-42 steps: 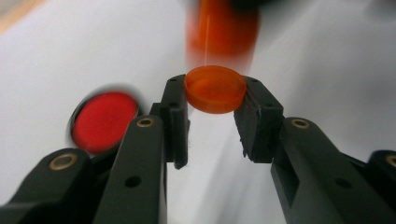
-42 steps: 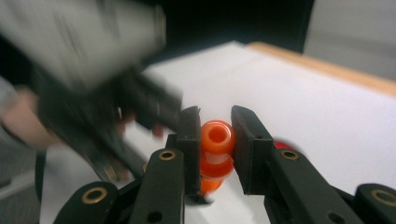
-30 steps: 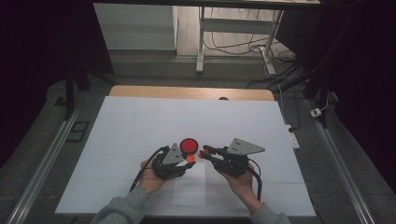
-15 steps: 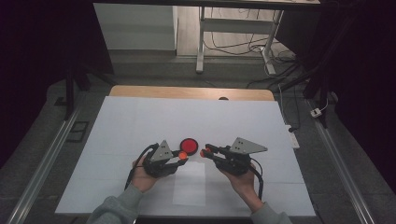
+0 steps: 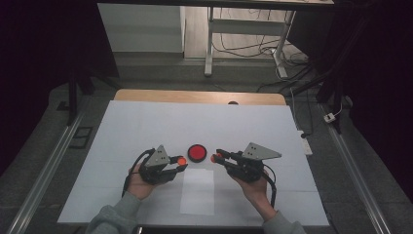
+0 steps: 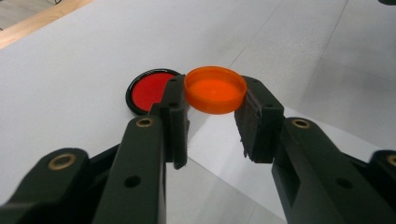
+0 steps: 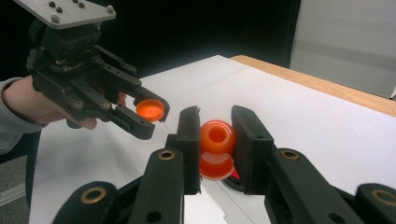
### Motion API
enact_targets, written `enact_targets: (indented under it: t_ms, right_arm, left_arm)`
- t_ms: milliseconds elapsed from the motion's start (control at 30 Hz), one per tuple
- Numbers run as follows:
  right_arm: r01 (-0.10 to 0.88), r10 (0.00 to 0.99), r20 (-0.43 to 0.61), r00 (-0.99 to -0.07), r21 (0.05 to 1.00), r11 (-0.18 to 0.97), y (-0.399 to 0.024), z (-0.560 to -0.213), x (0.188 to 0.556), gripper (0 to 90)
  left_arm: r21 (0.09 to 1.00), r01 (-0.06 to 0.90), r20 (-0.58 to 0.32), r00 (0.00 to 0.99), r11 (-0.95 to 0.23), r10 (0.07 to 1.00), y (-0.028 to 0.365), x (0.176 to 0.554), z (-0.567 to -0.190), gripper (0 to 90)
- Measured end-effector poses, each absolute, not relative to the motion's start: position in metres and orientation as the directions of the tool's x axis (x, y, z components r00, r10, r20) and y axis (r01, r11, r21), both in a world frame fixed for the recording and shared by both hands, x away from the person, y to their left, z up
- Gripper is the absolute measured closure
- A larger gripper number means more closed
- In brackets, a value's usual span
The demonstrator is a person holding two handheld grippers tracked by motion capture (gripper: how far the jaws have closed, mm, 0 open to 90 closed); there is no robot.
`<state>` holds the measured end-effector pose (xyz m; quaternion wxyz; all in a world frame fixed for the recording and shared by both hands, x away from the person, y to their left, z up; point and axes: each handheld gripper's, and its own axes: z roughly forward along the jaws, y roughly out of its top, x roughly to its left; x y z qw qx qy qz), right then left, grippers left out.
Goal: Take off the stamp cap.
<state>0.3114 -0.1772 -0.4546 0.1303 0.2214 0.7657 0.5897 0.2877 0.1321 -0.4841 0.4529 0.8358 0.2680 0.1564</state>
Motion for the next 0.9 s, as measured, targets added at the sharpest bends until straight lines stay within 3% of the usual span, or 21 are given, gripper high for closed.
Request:
enact_targets:
  t_ms: [900]
  right_arm:
    - [0.182, 0.521, 0.04, -0.853, 0.957, 0.224, -0.185, -0.454, 0.315, 72.2]
  left_arm:
    - [0.827, 0.415, -0.054, 0.729, -0.378, 0.683, 0.201, 0.244, -0.502, 65.3]
